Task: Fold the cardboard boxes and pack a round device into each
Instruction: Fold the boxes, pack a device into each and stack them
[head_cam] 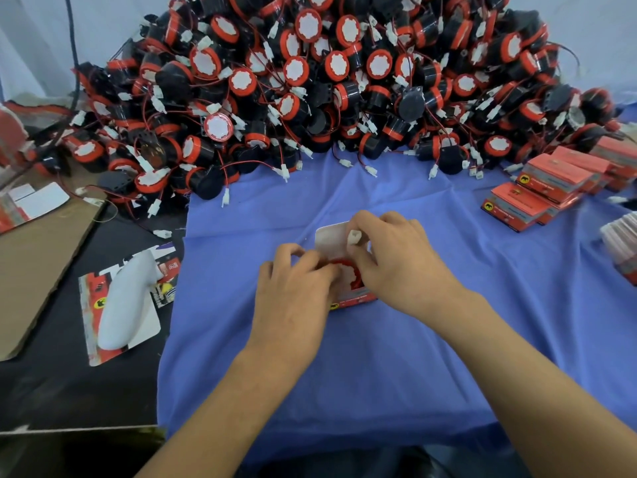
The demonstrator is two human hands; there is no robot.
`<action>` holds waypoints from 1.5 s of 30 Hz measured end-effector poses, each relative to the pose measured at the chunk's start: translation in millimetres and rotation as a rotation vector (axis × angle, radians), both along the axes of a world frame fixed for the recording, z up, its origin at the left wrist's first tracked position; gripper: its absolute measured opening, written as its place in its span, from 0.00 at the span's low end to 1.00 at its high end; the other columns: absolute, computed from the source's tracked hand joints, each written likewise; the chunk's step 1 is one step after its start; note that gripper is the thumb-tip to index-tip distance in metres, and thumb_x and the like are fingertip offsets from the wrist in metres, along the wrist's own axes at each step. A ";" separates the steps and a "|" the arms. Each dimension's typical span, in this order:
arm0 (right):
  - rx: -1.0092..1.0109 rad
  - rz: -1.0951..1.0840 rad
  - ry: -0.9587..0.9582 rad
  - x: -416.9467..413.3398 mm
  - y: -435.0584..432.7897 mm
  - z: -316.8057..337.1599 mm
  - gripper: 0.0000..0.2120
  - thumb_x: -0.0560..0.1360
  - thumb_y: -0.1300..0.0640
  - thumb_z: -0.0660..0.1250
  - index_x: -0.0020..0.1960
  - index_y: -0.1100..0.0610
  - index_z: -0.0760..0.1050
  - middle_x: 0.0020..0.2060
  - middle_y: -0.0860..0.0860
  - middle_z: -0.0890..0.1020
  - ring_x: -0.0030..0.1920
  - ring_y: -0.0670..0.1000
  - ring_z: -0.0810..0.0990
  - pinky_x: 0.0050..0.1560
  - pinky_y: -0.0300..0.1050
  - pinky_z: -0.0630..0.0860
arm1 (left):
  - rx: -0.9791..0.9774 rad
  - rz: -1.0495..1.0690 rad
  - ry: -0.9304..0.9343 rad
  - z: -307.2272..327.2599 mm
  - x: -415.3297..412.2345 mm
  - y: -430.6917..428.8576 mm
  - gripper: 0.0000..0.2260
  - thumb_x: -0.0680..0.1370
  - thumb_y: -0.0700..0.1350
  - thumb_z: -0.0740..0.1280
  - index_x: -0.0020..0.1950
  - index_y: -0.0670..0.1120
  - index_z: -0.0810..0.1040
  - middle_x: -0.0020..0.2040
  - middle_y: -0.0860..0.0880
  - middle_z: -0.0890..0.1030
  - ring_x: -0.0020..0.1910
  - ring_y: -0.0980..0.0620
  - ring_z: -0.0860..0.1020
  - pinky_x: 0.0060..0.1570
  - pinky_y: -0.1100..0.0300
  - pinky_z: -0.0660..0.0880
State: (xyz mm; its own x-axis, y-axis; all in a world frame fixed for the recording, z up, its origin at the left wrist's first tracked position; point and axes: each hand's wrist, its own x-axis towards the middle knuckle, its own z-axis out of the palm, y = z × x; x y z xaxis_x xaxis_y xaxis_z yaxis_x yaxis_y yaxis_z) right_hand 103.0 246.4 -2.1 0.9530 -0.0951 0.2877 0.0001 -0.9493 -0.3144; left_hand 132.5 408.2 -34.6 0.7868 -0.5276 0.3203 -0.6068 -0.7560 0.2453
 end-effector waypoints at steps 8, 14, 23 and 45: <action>-0.190 -0.044 0.041 -2.1 5.9 7.6 0.05 0.78 0.57 0.60 0.48 0.53 0.62 0.34 0.48 0.70 0.43 0.55 0.69 0.52 0.52 0.63 | -0.048 -0.095 0.013 -2.7 0.3 6.1 0.18 0.72 0.36 0.76 0.57 0.55 0.86 0.58 0.59 0.83 0.62 0.38 0.74 0.53 0.54 0.61; -0.218 -0.125 0.147 -1.6 35.6 -5.7 0.16 0.73 0.60 0.63 0.50 0.53 0.56 0.30 0.44 0.66 0.28 0.46 0.61 0.41 0.49 0.54 | -0.121 -0.139 0.016 -10.6 1.9 5.7 0.14 0.71 0.33 0.74 0.49 0.52 0.84 0.58 0.60 0.82 0.60 0.40 0.74 0.52 0.53 0.63; -0.135 -0.015 0.180 3.7 29.0 -6.5 0.09 0.77 0.55 0.64 0.52 0.52 0.65 0.43 0.44 0.79 0.58 0.52 0.69 0.45 0.50 0.54 | -0.227 -0.287 0.133 -19.3 13.4 11.3 0.16 0.77 0.42 0.58 0.54 0.49 0.85 0.49 0.62 0.75 0.45 0.52 0.65 0.45 0.65 0.64; 0.044 0.097 0.361 -4.2 15.4 -7.9 0.14 0.81 0.54 0.54 0.57 0.44 0.77 0.55 0.43 0.75 0.63 0.50 0.67 0.57 0.54 0.68 | -0.292 -0.053 0.013 -8.4 7.2 16.9 0.12 0.73 0.46 0.78 0.55 0.51 0.81 0.57 0.58 0.77 0.54 0.53 0.72 0.44 0.57 0.73</action>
State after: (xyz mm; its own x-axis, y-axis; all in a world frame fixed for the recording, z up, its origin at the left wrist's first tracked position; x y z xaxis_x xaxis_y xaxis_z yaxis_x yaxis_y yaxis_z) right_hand 98.8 261.8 -10.0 0.9975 -0.0044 -0.0703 -0.0289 -0.9360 -0.3509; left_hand 139.7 425.0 -43.0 0.7660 -0.4547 0.4545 -0.6386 -0.6198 0.4562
